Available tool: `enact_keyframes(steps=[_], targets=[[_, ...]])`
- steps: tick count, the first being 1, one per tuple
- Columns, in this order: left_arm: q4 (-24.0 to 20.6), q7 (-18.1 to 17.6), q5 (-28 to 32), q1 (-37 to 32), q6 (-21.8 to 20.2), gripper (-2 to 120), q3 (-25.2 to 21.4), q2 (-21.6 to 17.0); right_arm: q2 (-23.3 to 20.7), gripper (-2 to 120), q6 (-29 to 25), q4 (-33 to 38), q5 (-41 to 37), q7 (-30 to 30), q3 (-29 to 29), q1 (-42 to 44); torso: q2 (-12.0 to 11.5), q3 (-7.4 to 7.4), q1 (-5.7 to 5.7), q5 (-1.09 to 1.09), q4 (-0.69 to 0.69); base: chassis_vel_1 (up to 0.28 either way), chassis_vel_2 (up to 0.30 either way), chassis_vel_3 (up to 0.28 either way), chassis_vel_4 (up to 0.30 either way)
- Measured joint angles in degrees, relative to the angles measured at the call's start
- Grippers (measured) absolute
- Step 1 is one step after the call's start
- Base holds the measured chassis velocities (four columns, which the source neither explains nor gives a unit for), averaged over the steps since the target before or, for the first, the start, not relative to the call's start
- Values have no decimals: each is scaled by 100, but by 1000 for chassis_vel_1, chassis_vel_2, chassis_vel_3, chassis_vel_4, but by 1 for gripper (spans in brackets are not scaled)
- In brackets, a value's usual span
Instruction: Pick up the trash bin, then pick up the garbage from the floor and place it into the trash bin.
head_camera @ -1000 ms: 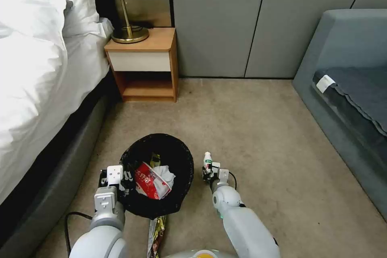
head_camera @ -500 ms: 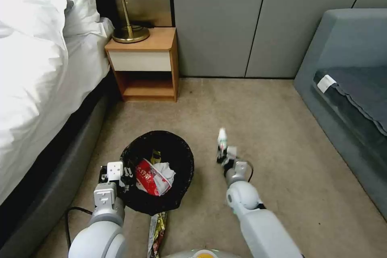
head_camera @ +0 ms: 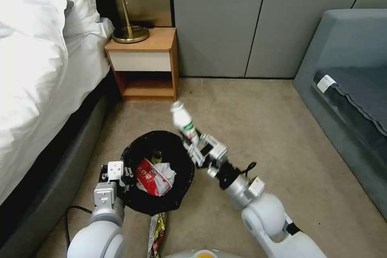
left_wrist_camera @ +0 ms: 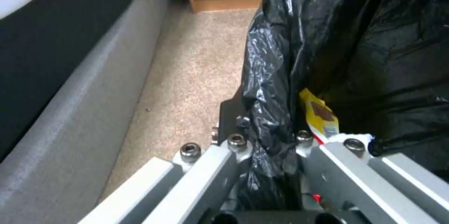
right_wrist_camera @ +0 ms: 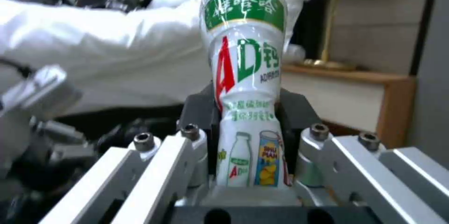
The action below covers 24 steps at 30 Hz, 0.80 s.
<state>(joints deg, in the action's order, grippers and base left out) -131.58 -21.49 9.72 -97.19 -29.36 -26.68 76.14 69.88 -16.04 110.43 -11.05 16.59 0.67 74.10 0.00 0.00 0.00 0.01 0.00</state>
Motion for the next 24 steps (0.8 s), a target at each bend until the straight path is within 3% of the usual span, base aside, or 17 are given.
enact_keyframes(steps=[12, 22, 24], targets=[[-38, -3, -89, -118, -1, 0, 9, 23, 241, 21, 46, -983, 136, -146, -670, -571, 0, 0, 0, -1, 0, 0, 0, 0, 0], [-26, -4, -170, -132, 9, 0, 54, 100, 342, 62, 67, -1172, 171, -196, -746, -741, 0, 0, 0, -1, 0, 0, 0, 0, 0], [-17, -4, -171, -125, 10, 0, 60, 102, 337, 66, 69, -1159, 172, -198, -739, -727, 0, 0, 0, -1, 0, 0, 0, 0, 0]])
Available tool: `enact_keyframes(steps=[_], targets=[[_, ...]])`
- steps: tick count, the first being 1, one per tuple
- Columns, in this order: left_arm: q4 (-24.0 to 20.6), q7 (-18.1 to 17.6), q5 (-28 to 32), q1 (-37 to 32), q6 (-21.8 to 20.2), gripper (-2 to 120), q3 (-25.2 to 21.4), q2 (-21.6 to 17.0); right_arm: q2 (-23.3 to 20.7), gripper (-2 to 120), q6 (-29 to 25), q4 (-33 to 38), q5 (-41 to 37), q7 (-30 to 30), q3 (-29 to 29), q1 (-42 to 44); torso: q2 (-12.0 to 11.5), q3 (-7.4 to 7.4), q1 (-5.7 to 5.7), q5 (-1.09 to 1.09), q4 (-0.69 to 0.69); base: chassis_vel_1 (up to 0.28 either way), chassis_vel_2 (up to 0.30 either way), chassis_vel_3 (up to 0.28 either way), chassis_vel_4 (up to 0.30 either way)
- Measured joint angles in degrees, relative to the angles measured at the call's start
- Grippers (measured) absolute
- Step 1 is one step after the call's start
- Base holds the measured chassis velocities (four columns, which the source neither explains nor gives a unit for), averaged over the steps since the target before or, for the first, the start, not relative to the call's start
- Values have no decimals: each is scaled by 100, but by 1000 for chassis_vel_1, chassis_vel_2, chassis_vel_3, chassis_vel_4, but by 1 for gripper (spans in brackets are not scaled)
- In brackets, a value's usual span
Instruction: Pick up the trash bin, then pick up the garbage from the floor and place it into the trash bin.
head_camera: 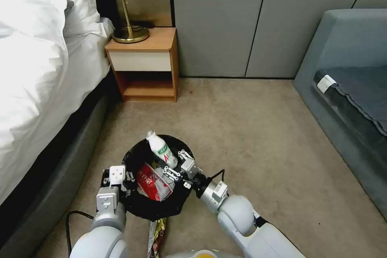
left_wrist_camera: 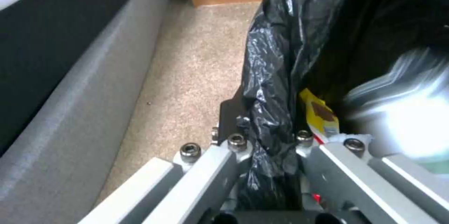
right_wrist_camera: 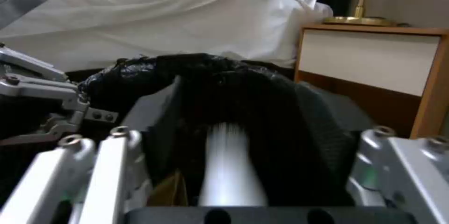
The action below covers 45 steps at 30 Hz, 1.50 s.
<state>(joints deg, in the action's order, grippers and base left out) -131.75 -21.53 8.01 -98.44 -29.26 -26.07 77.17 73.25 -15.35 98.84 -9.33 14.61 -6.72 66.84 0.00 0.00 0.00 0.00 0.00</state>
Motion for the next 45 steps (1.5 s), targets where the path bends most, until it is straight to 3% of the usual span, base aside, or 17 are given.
enact_keyframes(steps=[7, 10, 16, 24, 27, 29, 31, 32, 35, 45], targets=[[110, -1, -9, 99, 8, 0, 12, 4, -139, 93, 120, 323, 31, -127, 70, 233, 0, 0, 0, 0, 0, 0, 0, 0, 0], [119, -1, 1, 135, 8, 0, 12, -2, -210, 99, 138, 413, 32, -130, 104, 308, 0, 0, 0, 0, 0, 0, 0, 0, 0], [122, 0, 24, 178, 0, 0, 15, -29, -297, 100, 140, 577, 61, -131, 188, 444, 0, 0, 0, 1, 0, 0, 0, 0, 0], [140, 4, 48, 157, -4, 0, -34, -62, -172, 100, -66, 1925, 447, -517, 1010, 730, 0, 0, 0, 0, 1, 0, 0, 0, 0], [137, 4, 74, 151, -3, 0, -58, -61, -20, 100, -24, 2429, 687, -1001, 1531, 1074, 0, 0, 0, 0, 1, 0, 0, 0, 0], [137, 3, 110, 149, 5, 0, -70, -57, 193, 100, 161, 2693, 985, -1876, 1900, 1632, 0, 0, 0, 1, -2, 0, 0, 0, 0], [137, 1, 118, 148, 6, 0, -71, -61, 235, 100, 180, 2708, 1022, -2048, 1943, 1779, 0, 0, 0, 0, -1, 0, 0, 0, 0], [136, -3, 129, 147, 6, 0, -70, -80, 349, 100, 171, 2655, 1096, -2411, 2023, 2214, 0, 0, 0, 0, -2, 0, 0, 0, 0], [108, -9, 142, 150, 5, 0, -54, -90, 488, 100, -18, 2423, 1242, -2572, 2128, 2584, 0, 0, 0, 1, -2, 0, 0, 0, 0], [-80, -9, 149, 7, -22, 0, -70, -135, 655, 100, -116, 2221, 1459, -2599, 2141, 2703, 0, 0, 0, 0, 1, 4, 4, 4, 5]])
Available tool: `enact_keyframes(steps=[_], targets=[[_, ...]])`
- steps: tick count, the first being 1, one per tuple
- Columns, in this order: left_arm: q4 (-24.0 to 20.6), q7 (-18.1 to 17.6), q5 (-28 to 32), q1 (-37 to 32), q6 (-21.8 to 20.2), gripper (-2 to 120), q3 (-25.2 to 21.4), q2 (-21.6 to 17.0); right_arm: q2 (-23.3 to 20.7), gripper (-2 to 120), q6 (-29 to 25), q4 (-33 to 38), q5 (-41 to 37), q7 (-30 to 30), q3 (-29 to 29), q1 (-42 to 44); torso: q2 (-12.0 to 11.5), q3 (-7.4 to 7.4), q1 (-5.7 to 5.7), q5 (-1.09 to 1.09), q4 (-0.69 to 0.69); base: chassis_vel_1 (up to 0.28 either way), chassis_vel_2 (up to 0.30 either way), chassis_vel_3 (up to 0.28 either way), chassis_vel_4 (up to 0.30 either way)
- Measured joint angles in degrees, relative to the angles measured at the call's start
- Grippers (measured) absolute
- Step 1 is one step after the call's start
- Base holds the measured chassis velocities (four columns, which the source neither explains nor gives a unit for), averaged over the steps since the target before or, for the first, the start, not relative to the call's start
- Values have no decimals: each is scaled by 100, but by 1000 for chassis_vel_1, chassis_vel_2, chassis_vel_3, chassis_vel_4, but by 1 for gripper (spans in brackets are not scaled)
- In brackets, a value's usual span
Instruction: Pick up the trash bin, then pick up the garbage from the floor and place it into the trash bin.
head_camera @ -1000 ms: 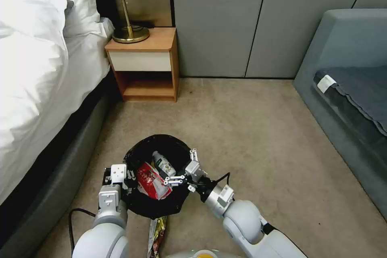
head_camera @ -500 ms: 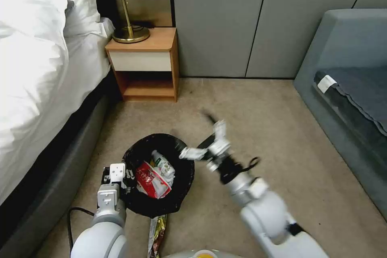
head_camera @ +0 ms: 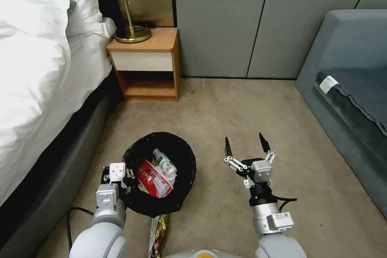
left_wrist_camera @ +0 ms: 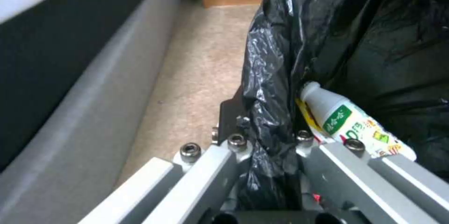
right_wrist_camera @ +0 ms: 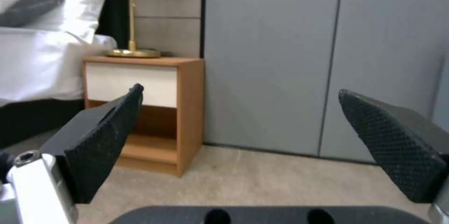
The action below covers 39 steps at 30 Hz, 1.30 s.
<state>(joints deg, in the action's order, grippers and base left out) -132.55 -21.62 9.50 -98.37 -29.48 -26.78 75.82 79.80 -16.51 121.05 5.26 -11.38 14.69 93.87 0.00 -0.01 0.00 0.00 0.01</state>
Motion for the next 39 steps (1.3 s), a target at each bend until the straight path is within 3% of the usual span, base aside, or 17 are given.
enact_keyframes(steps=[11, 39], targets=[[-125, 3, -37, -184, 0, 0, -25, 76, -61, 100, 134, 60, -429, 44, -36, -126, 0, 0, 0, 0, 0, 75, 79, 77, 94], [-185, 29, -125, -256, 81, 0, -10, 165, -39, 100, 109, 36, -454, 198, -84, -239, 0, 1, 0, 0, -1, 118, 124, 126, 117]])
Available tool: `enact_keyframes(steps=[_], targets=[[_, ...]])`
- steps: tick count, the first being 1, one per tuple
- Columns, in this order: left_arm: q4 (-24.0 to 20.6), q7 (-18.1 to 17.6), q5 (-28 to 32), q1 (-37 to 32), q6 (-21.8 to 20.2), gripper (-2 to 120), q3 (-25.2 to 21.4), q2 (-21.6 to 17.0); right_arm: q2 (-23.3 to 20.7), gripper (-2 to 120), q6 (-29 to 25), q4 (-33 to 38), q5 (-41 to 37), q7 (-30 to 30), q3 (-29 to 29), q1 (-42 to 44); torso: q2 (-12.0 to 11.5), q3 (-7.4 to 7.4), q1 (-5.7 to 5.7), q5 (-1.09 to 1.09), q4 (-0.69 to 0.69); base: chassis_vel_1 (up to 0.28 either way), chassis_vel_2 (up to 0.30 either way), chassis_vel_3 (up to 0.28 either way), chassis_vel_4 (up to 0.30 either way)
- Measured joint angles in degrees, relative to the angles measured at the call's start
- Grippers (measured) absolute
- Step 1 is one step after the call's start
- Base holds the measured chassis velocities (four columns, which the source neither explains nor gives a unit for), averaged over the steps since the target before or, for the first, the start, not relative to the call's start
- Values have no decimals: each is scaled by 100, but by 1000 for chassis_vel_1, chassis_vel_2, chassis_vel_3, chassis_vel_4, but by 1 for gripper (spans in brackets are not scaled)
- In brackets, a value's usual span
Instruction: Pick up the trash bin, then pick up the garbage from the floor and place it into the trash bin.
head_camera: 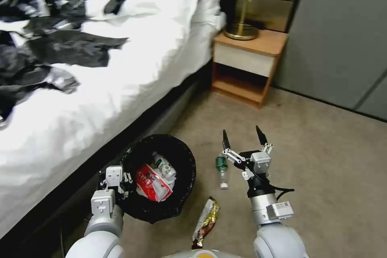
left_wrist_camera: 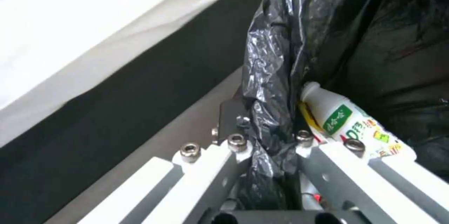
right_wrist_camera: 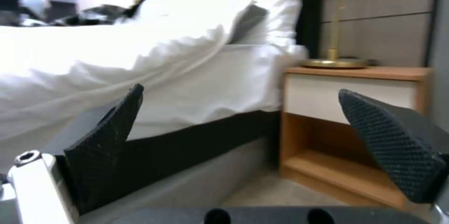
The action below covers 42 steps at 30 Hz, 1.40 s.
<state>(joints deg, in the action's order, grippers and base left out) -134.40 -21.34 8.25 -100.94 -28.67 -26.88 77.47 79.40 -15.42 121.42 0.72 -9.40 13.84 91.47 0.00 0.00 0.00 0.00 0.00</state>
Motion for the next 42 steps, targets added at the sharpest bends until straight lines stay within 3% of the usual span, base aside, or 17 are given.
enact_keyframes(steps=[10, 18, 20, 23, 24, 28, 33, 42], targets=[[32, -19, -5, 19, 35, 0, 17, 13, -24, 100, 87, -53, -62, 3, 33, -92, 0, 0, 0, 0, 0, 84, 83, 82, 79], [35, -19, -13, 12, 41, 0, 27, 8, -111, 100, 764, -491, -230, -186, 336, -572, 0, 0, 0, 1, 0, 0, 0, 0, 0], [30, -21, -24, -9, 45, 0, 30, 5, -173, 100, 1396, -952, -483, -282, 463, -923, 0, 0, 0, 1, -1, 0, 0, 0, 0], [25, -21, -30, -24, 64, 0, 24, 5, -215, 100, 1815, -1212, -727, -356, 481, -1094, 0, 0, 0, 1, 0, 0, 0, 0, 0], [10, -17, -34, -44, 94, 0, 12, 4, -252, 100, 2232, -1605, -981, -438, 485, -1326, 0, 0, 0, 0, 1, 0, 0, 0, 0], [6, -15, -36, -58, 119, 0, 2, 0, -290, 100, 2631, -2161, -1368, -459, 465, -1612, 0, 0, 0, 0, 0, 0, 0, 0, 0], [8, -10, -48, -36, 120, 0, 27, 4, -287, 100, 2944, -2990, -1903, -391, 370, -2009, 0, 0, 0, 1, 0, 0, 0, 0, 0], [31, -5, -60, -31, 120, 0, 50, 2, -164, 100, 3019, -4277, -2175, -27, 298, -2530, 0, 0, 0, 0, 0, 0, 0, 0, 0]])
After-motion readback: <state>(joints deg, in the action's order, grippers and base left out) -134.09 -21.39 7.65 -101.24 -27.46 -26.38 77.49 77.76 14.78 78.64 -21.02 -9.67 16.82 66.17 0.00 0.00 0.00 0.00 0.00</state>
